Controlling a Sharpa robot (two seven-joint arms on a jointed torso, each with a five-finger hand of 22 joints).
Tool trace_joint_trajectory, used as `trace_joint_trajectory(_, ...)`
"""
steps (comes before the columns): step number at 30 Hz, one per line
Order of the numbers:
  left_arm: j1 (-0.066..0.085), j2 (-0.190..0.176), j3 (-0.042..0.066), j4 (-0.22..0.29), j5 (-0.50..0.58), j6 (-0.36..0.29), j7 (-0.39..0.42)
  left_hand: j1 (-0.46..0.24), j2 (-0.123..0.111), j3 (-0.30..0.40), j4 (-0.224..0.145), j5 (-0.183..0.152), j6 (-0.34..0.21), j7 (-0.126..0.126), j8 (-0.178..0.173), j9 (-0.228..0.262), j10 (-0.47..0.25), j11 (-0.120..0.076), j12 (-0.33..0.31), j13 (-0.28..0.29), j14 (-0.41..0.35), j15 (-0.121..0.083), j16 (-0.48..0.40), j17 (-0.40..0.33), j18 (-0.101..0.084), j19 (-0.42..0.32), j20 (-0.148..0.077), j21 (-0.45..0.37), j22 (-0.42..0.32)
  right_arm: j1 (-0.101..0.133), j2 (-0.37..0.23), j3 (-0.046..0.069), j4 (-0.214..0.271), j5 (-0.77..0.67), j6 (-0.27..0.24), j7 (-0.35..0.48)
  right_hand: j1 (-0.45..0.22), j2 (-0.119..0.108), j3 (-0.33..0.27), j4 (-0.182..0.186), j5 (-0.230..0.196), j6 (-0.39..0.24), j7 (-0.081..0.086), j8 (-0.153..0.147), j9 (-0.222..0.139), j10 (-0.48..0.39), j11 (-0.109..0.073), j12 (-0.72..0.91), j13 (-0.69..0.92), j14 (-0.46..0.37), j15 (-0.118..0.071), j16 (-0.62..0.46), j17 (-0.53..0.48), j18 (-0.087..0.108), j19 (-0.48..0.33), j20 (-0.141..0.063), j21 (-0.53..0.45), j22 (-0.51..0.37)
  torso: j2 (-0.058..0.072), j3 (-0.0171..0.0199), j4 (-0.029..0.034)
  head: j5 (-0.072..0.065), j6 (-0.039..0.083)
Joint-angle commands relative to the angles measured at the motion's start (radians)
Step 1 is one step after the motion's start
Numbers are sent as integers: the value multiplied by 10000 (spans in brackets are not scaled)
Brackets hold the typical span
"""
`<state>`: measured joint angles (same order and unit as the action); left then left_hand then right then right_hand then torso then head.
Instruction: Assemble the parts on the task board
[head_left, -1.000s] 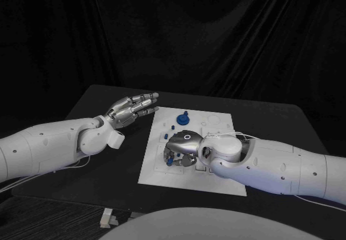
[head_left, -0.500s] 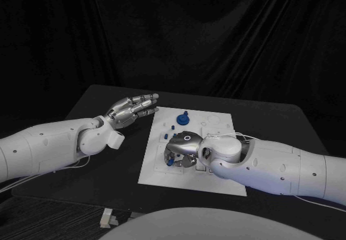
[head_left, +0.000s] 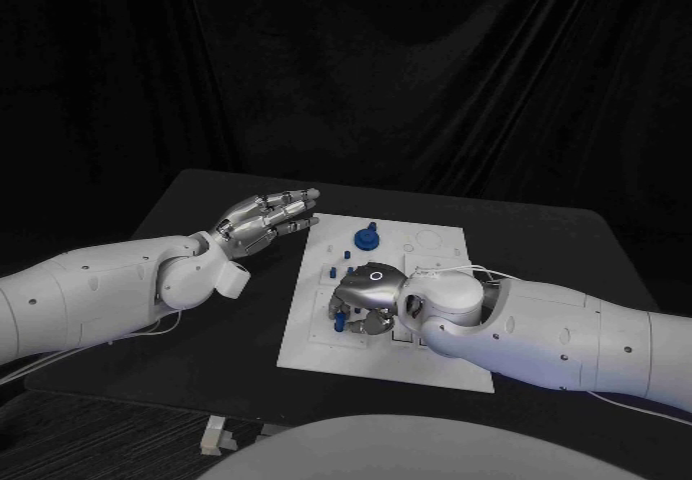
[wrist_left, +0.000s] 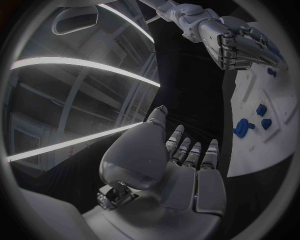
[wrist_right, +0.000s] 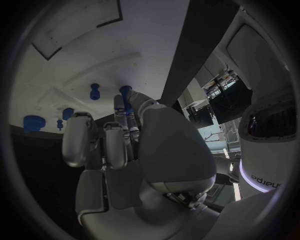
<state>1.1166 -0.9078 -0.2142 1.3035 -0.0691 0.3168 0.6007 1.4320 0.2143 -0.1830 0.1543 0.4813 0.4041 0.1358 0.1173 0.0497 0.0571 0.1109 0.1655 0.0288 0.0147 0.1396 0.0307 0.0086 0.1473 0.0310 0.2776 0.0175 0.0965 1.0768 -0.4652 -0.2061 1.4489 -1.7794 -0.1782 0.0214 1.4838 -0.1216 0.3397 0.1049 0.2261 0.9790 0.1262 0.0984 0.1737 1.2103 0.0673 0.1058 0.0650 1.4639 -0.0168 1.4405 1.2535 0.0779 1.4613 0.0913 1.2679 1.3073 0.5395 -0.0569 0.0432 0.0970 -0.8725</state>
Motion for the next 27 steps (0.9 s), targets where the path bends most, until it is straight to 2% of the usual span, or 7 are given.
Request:
trace_joint_trajectory(1,-17,24,10,3,70,140,71,5,104,-21,49,-57,63,25,66,14,-56,14,-29,-10,-22,62,30,13,68,16,87,13,9,-49,-5,-11,-34,-91,178,-305,-91,-204,82,61,-123,-646,-359,-332,-174,-183,50,-104,-7,381,111,-102,-102,-92,-85,30,-136,1716,3,-1,3,-2,-2)
trace_joint_trajectory(5,-20,29,10,-11,70,141,71,5,104,-21,49,-57,63,25,66,14,-56,14,-29,-10,-22,62,30,13,68,16,87,13,9,-63,-6,-11,-69,-91,-74,-281,-526,-367,-103,268,-515,-2557,-720,-403,-669,-842,284,-328,-6,314,288,-182,-271,-50,-186,194,-381,1645,3,0,5,-2,-2)
trace_joint_trajectory(8,-22,30,10,-16,70,142,67,5,104,-21,49,-57,63,25,66,14,-56,14,-29,-10,-22,62,30,13,68,16,87,13,9,-66,-36,-11,-72,-91,-397,-212,-655,-354,-255,323,-618,-3152,-814,-412,-817,-977,315,-304,5,307,318,-184,-285,-36,-201,236,-426,1633,1,3,5,4,-2)
trace_joint_trajectory(14,-24,18,10,-20,70,140,56,8,114,-16,51,-57,76,27,75,16,-58,17,-30,-10,-21,69,32,13,77,16,91,14,6,-33,-220,-11,12,-91,-1014,-5,-816,-326,-555,383,-874,-3427,-900,-388,-925,-1181,345,-250,13,304,349,-186,-306,-18,-214,273,-489,1614,-2,-1,2,8,-2)
trace_joint_trajectory(19,-24,-17,10,-7,71,115,44,10,117,-15,51,-57,92,29,82,18,-56,20,-23,-9,-20,70,35,14,80,19,92,15,14,209,-602,-11,242,209,-1770,216,-895,-380,-1354,699,-1472,-3956,-1106,-410,-1100,-1483,346,-121,18,298,348,-194,-333,-12,-207,287,-508,1609,-3,0,2,1,-2)
trace_joint_trajectory(22,-25,-50,10,14,71,92,33,12,118,-14,50,-55,106,33,89,20,-53,27,-12,-7,-16,67,44,17,85,22,94,17,20,557,-997,-10,494,965,-2427,550,-830,-333,-1468,800,-1471,-3833,-1079,-375,-1102,-1558,352,-82,20,328,348,-150,-243,-21,-185,286,-471,1620,-4,1,0,-56,-2)
trace_joint_trajectory(27,-25,-80,10,22,72,21,6,15,117,-15,48,-52,129,38,100,23,-49,34,-1,-5,-15,66,47,17,91,26,95,19,26,1275,-1746,-10,984,2236,-3152,934,-731,-155,-1643,1023,-1445,-2778,-803,-123,-1012,-1709,357,91,27,395,349,-65,-92,-37,-123,287,-386,1646,-11,2,2,-119,-2)
